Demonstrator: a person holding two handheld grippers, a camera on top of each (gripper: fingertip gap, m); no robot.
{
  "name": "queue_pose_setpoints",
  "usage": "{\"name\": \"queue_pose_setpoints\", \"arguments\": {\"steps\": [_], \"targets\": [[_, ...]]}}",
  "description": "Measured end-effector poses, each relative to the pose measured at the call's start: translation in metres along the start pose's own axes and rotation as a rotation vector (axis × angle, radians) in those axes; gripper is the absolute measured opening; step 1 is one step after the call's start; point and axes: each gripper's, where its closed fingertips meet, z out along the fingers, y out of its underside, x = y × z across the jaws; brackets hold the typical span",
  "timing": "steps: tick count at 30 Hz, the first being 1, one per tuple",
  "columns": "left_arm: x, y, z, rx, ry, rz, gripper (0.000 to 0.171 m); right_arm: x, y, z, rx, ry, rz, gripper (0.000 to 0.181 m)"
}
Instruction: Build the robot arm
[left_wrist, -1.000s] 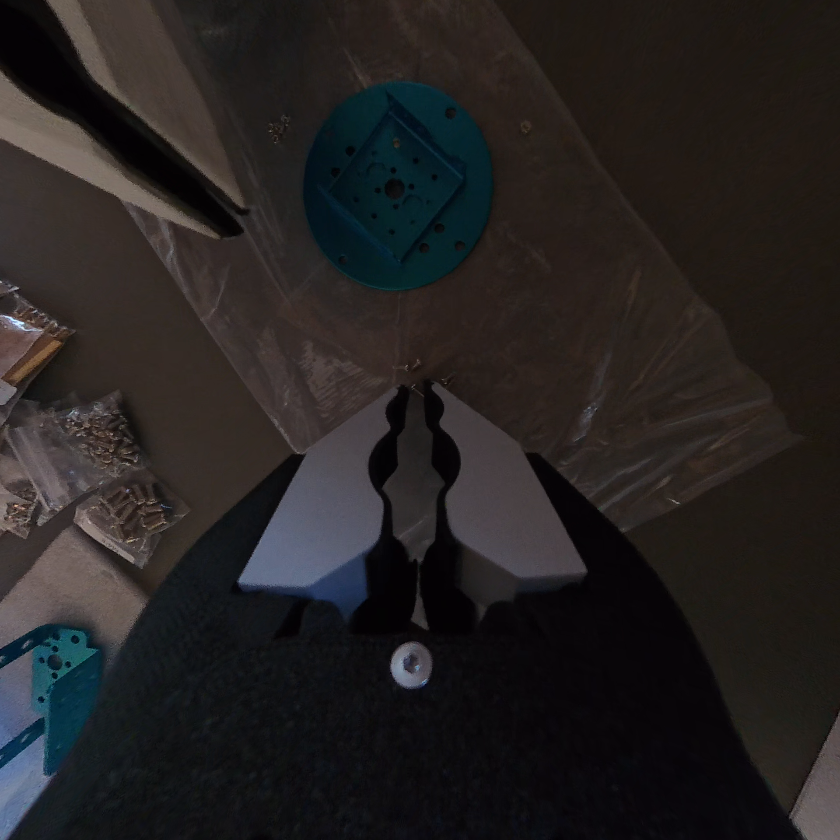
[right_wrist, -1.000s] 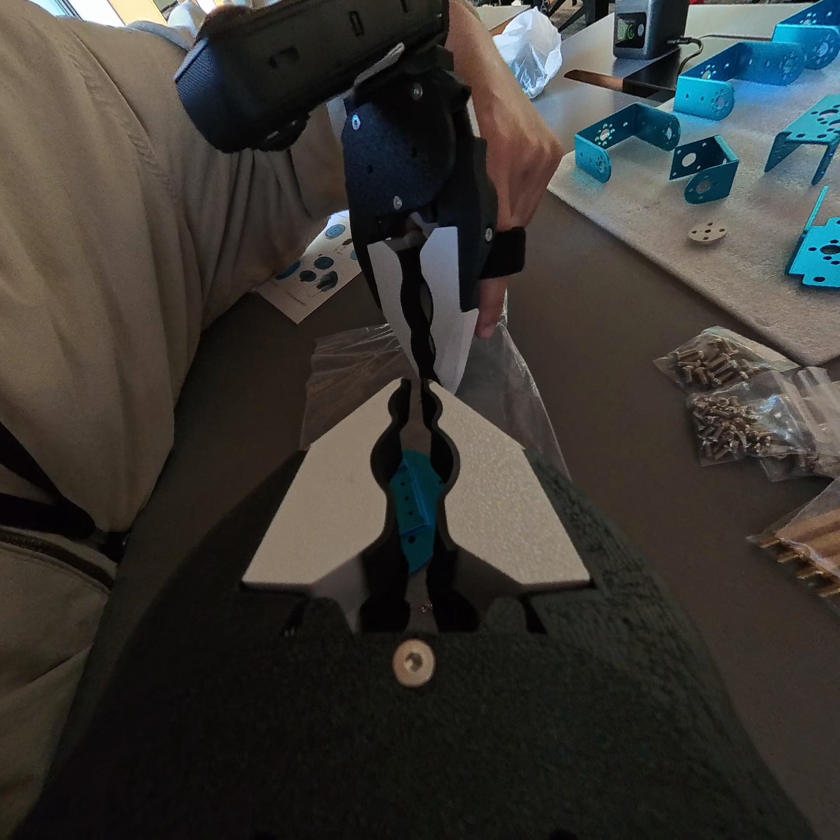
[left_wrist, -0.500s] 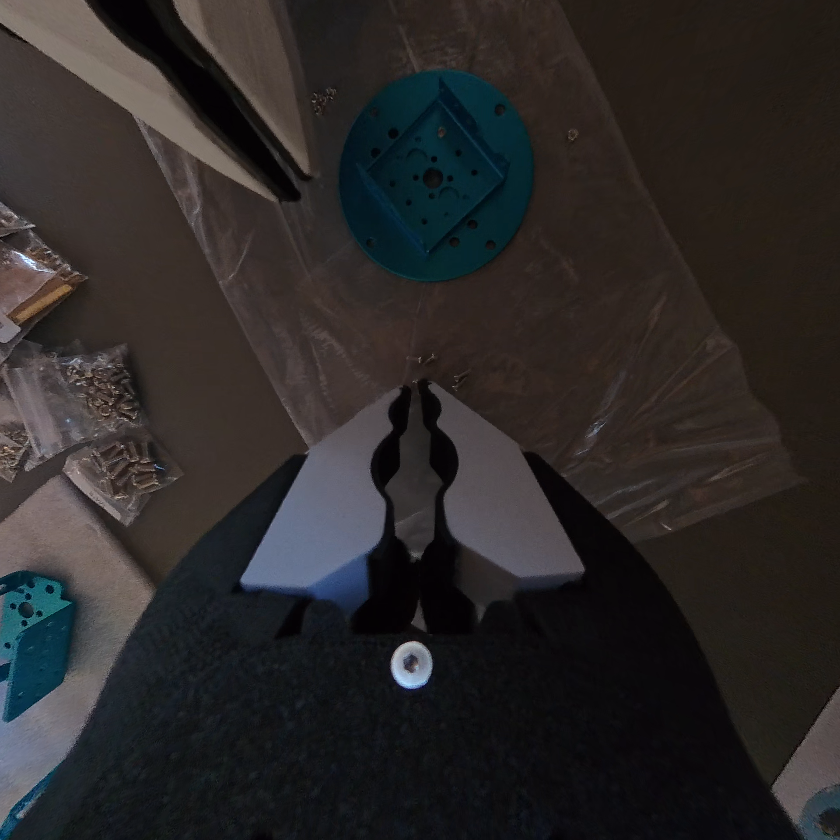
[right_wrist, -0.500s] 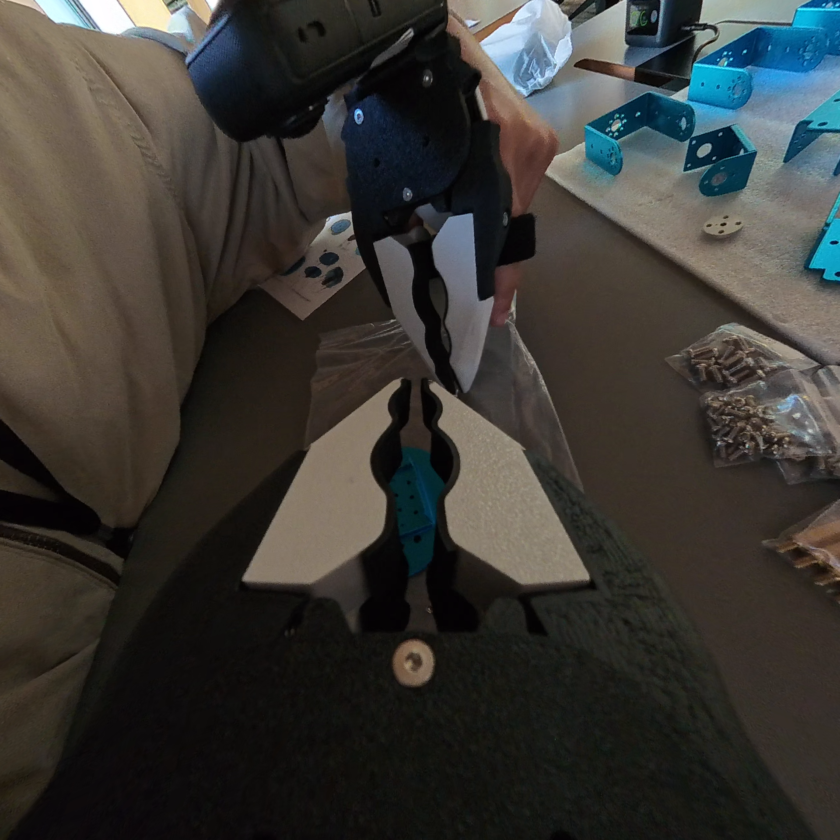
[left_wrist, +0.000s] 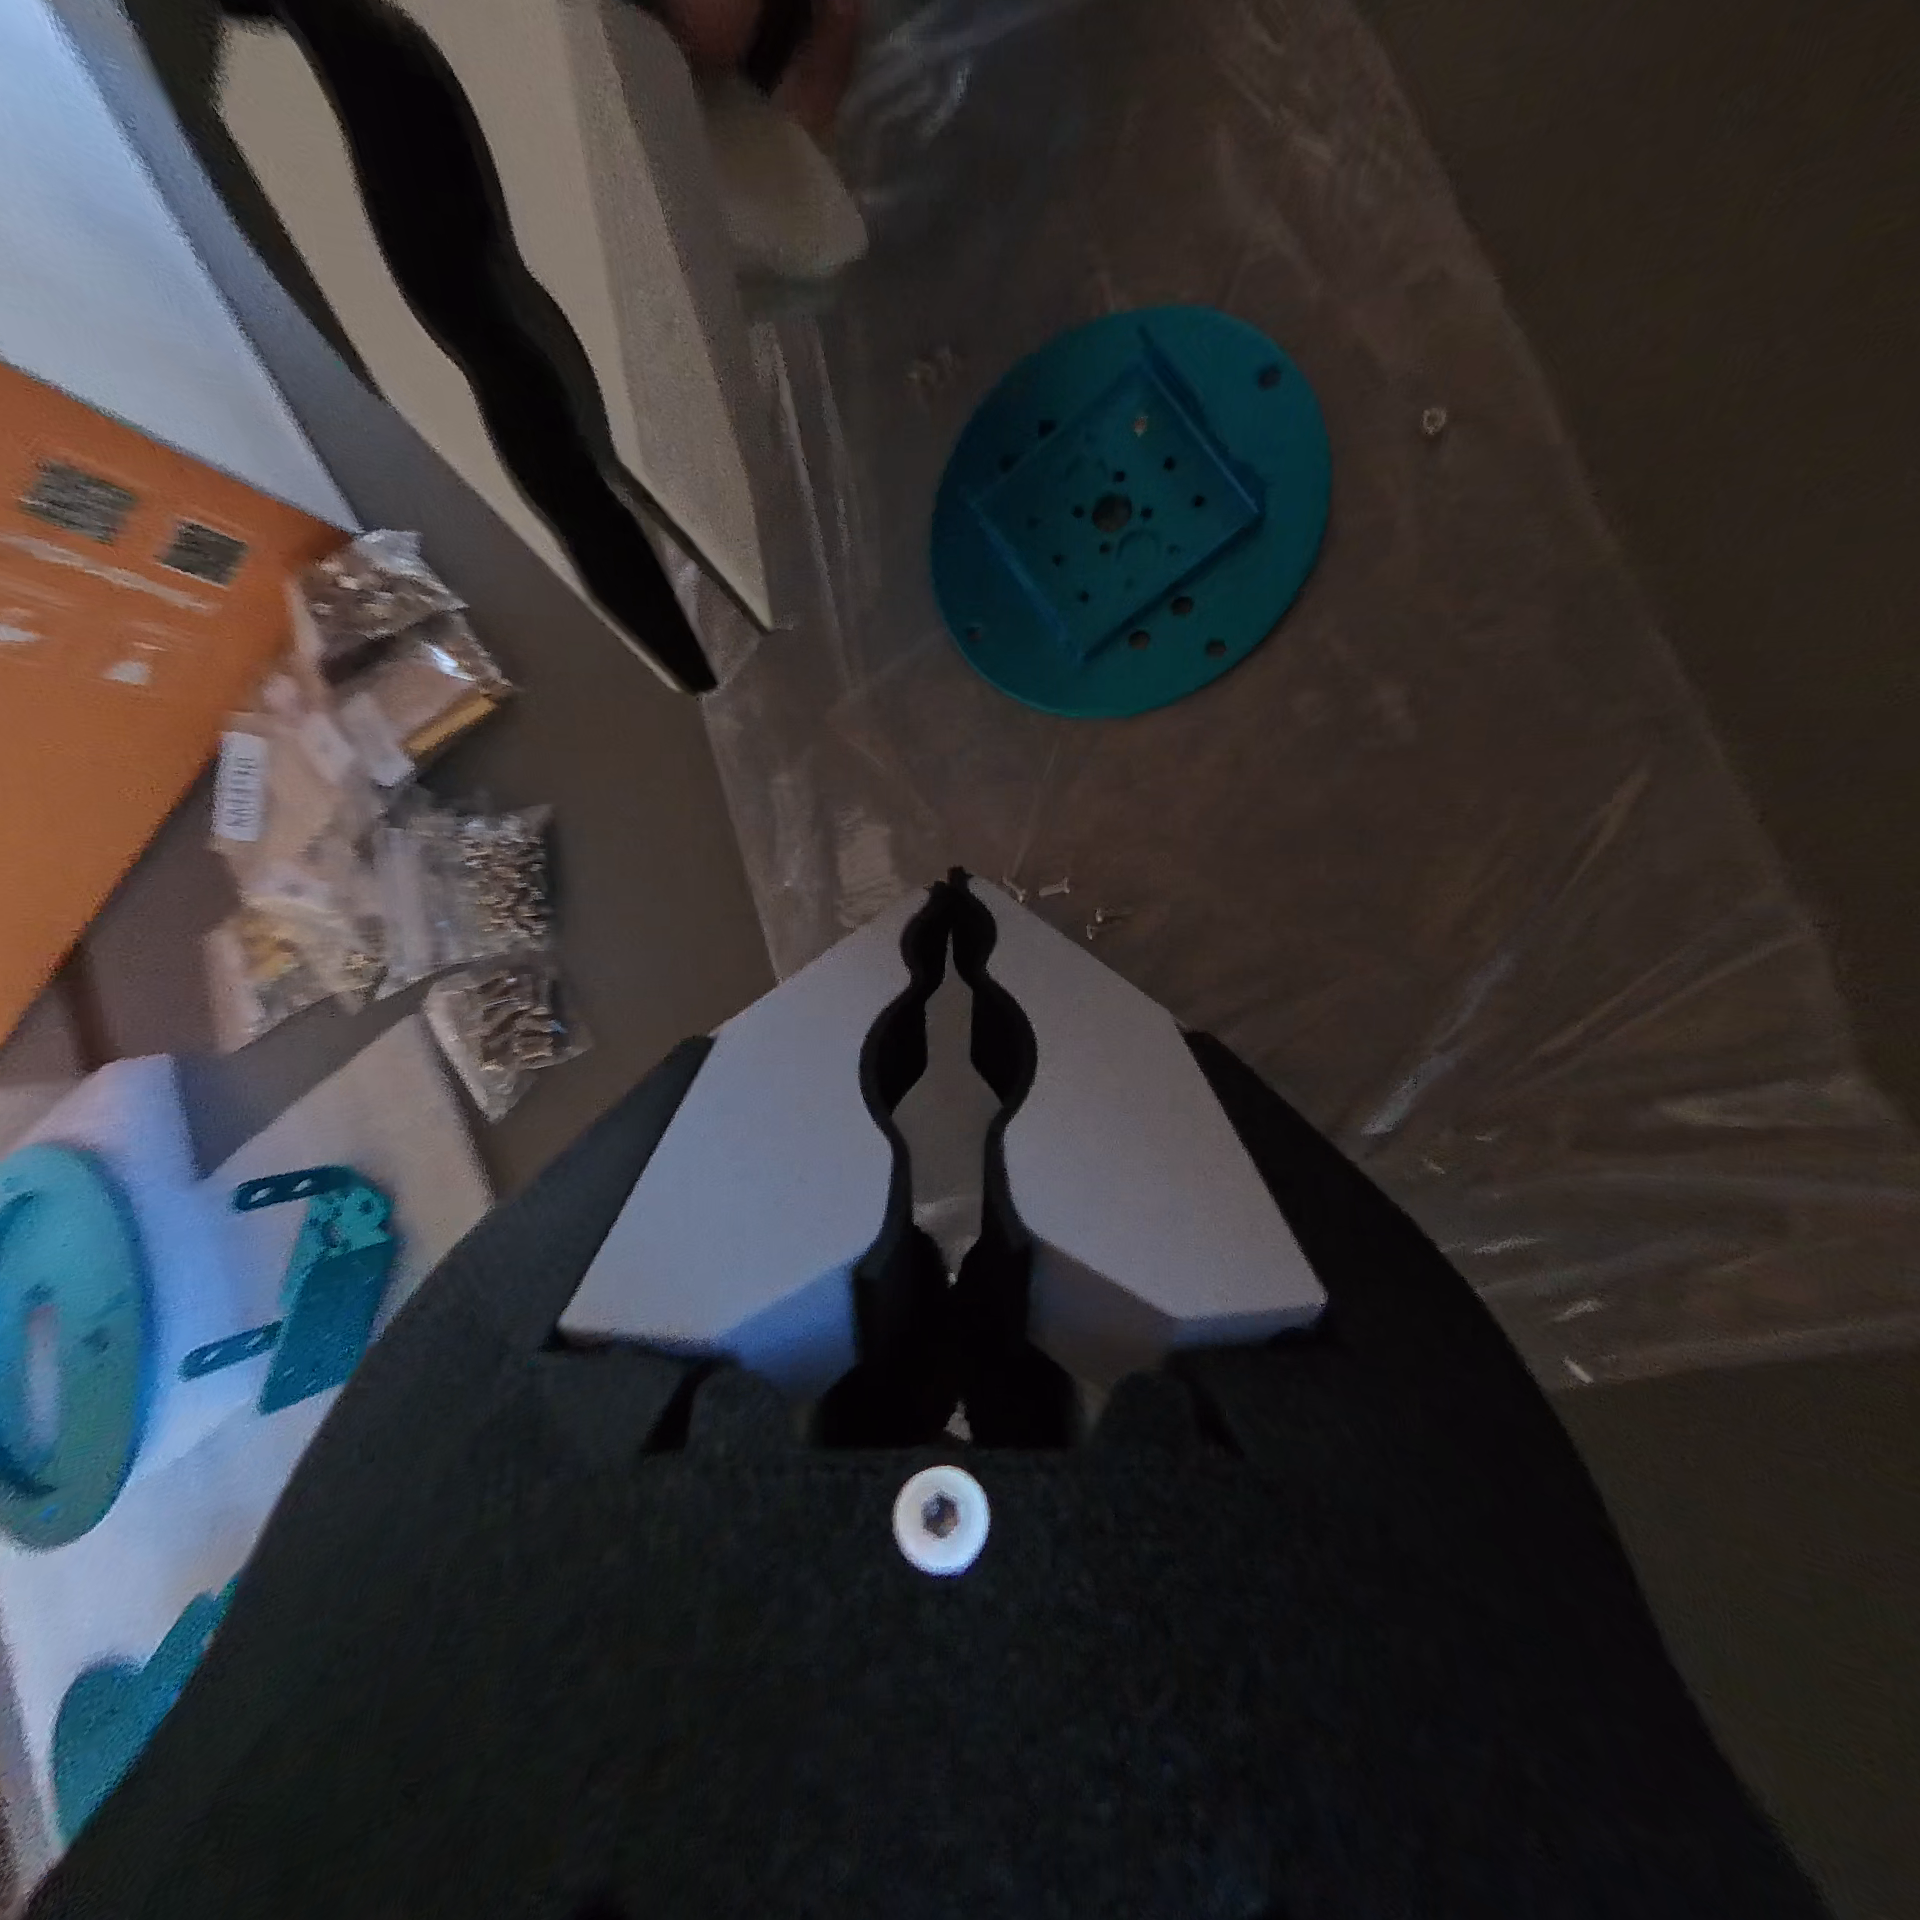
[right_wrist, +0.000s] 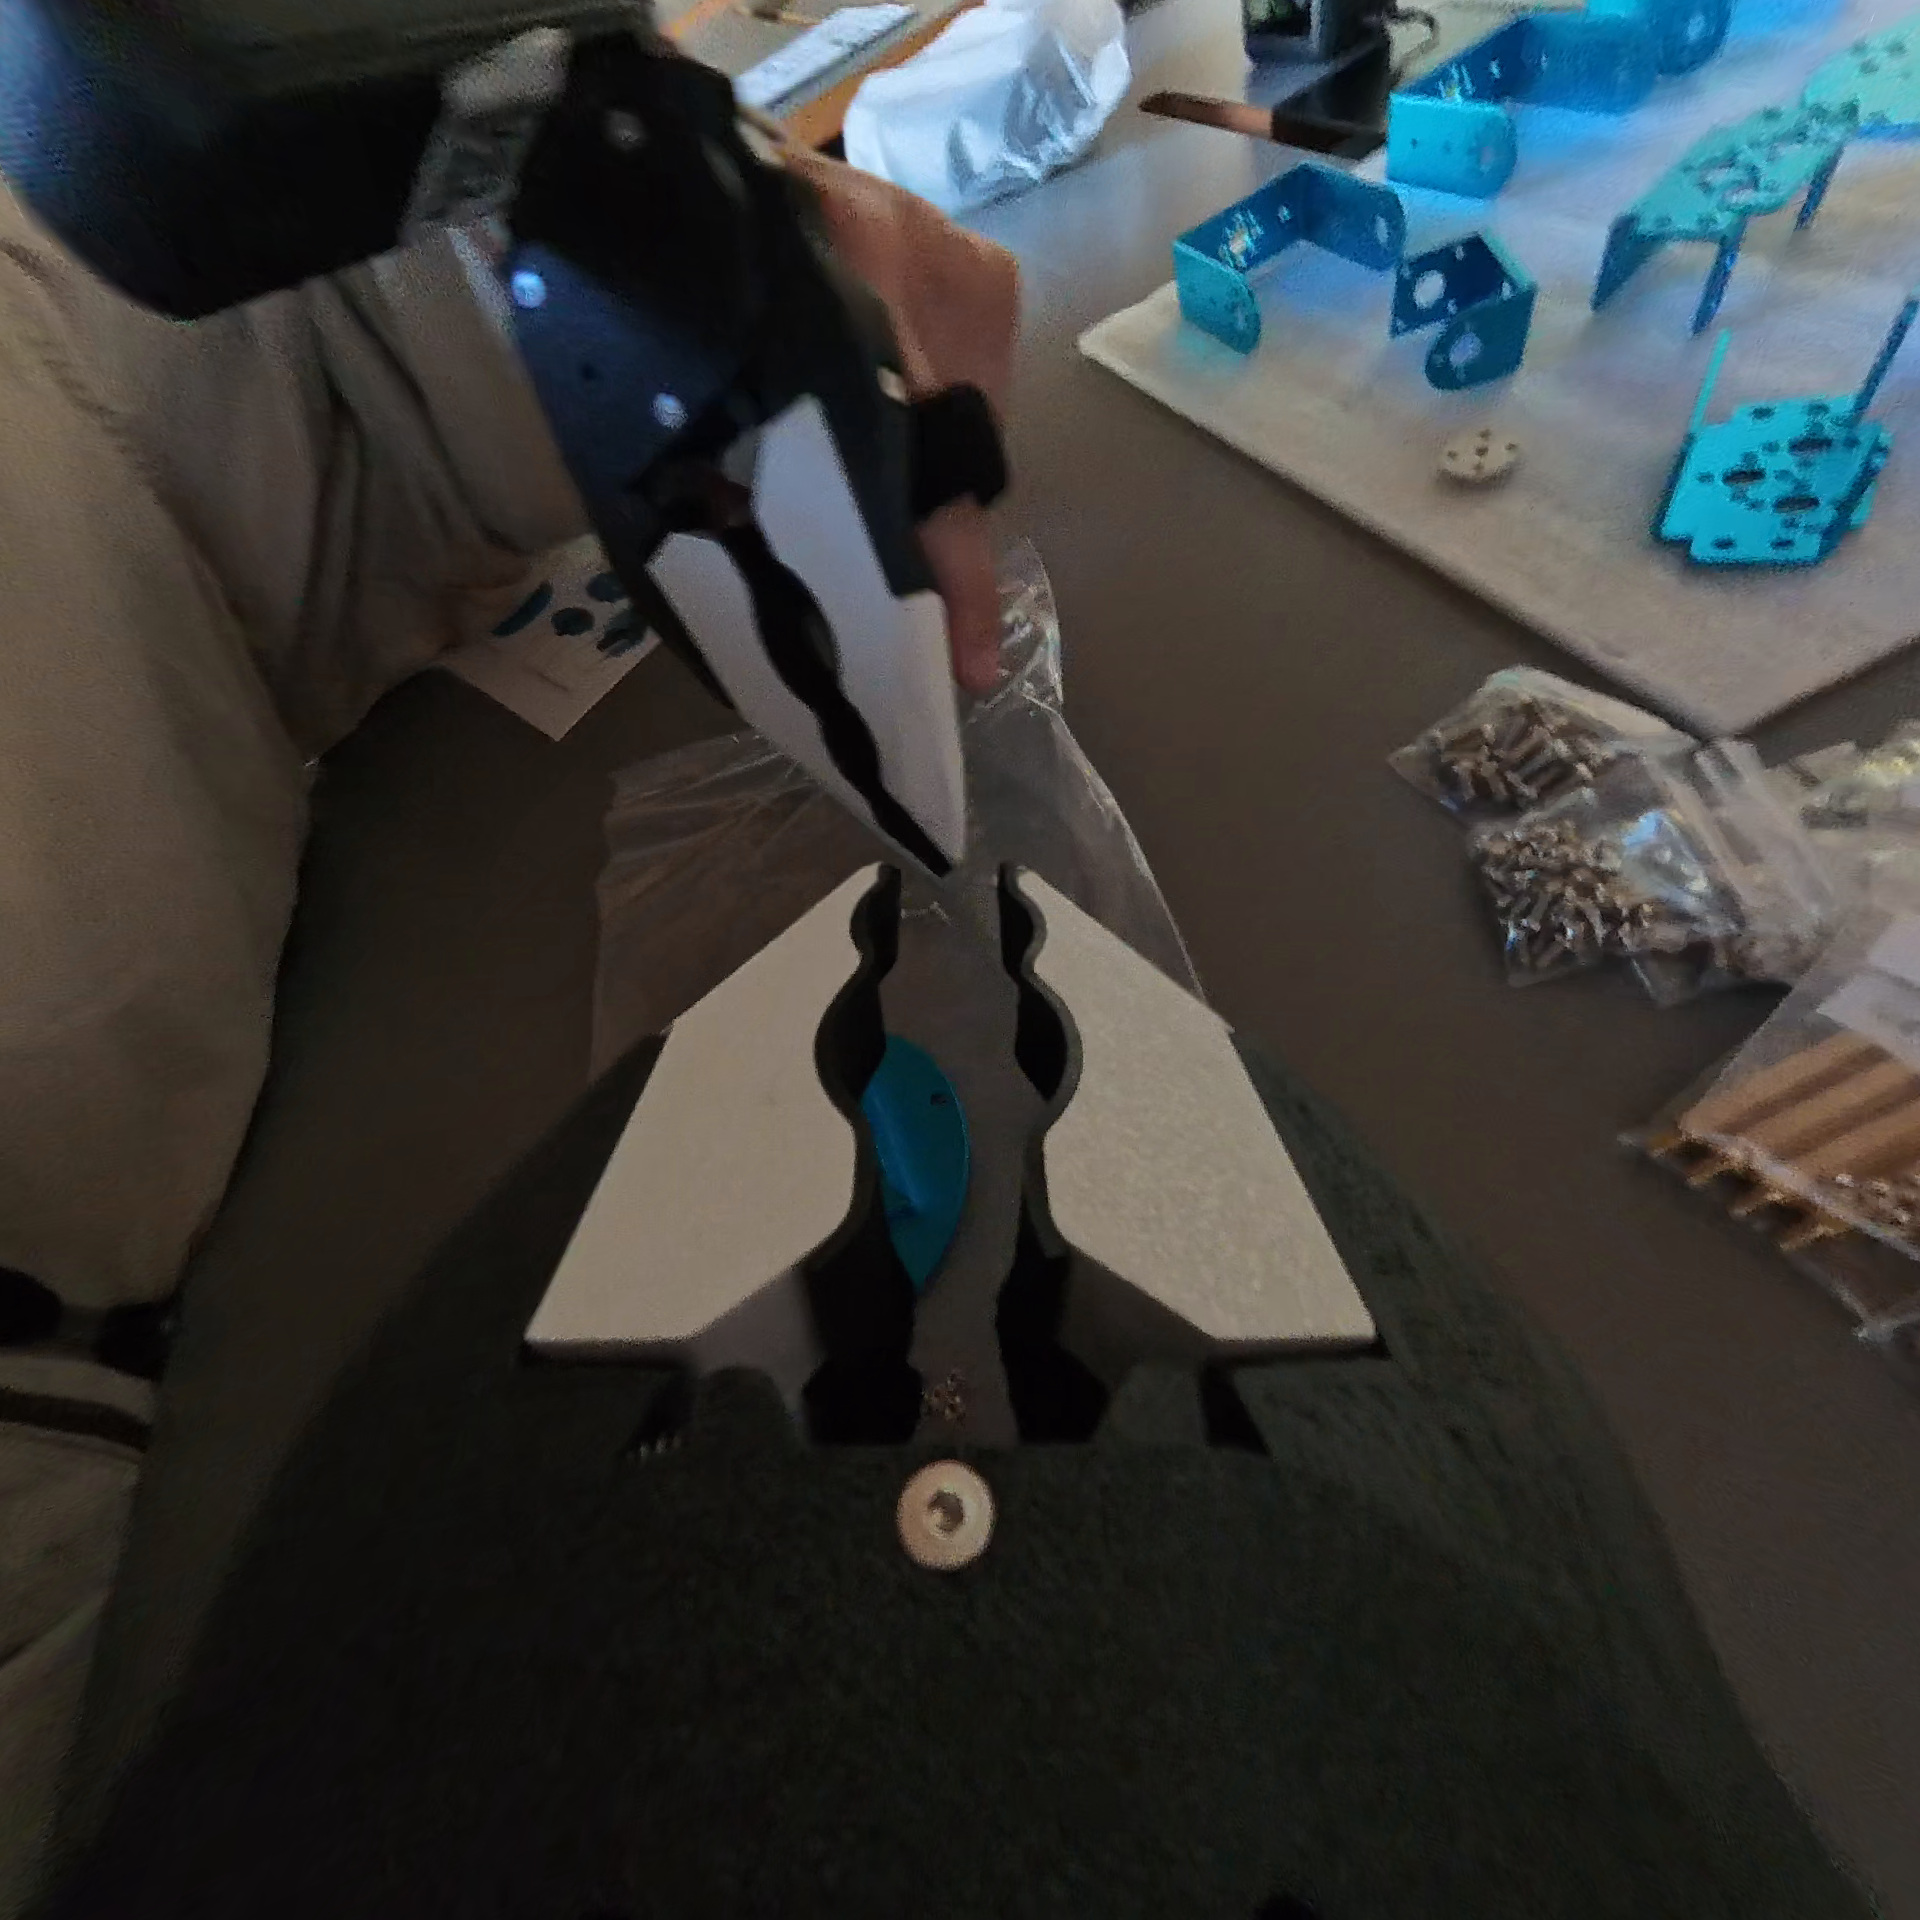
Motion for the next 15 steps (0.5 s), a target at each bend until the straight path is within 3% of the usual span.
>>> {"name": "queue_pose_setpoints", "arguments": {"steps": [4,8,10,12,15], "targets": [[-0.004,-0.014,-0.016,0.046,-0.178,0.013,0.0,-0.01,0.006,0.006,-0.035,-0.112,0.142,0.018],[-0.002,-0.011,-0.022,-0.015,-0.266,-0.055,0.0,0.003,0.021,0.008,-0.13,-0.051,0.134,0.021],[0.002,-0.012,-0.02,0.015,-0.238,-0.214,0.0,0.013,0.024,0.002,-0.155,0.009,0.1,0.023],[0.004,-0.011,-0.015,0.012,-0.198,-0.38,0.011,0.005,0.026,0.004,-0.174,-0.018,0.052,0.02],[0.01,-0.011,-0.013,0.001,-0.168,-0.427,0.016,-0.006,0.033,0.022,-0.213,0.018,-0.092,0.017]]}}
